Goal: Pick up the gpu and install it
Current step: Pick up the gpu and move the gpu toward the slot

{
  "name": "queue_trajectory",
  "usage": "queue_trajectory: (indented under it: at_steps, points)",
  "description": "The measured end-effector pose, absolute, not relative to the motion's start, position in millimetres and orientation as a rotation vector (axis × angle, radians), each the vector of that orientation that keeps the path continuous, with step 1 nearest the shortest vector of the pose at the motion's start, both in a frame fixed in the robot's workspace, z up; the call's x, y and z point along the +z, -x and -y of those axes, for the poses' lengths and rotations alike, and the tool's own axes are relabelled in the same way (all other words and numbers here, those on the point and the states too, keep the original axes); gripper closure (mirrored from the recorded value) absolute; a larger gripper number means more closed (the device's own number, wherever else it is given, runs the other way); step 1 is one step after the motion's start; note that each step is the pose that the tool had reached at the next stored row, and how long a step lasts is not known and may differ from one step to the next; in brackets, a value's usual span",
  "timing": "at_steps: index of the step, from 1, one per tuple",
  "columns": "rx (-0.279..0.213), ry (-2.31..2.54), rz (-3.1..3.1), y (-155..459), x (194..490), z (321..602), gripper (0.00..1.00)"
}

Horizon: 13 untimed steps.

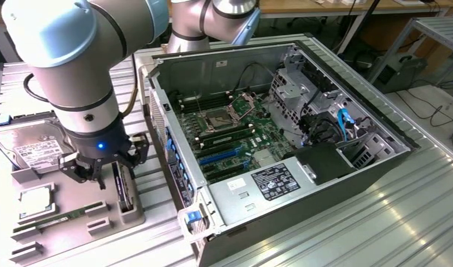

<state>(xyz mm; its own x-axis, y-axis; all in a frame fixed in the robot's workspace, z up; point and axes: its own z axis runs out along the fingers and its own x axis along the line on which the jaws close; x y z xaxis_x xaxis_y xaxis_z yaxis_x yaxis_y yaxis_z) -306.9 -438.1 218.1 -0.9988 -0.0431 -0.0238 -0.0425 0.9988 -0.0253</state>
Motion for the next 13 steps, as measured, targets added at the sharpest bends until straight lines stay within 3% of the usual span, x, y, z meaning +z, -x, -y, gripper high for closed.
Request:
queue_trajectory:
  at_steps: [1,3,4,13]
  points:
    - [-0.039,0.067,-3.116,306.8,218.1,438.0,0.42]
    - [-0.039,0.067,-3.116,306.8,217.9,438.0,0.42]
    - [-0.039,0.067,-3.116,306.8,217.6,438.0,0.49]
    - [-0.039,0.066,-3.116,305.4,214.2,438.0,0.51]
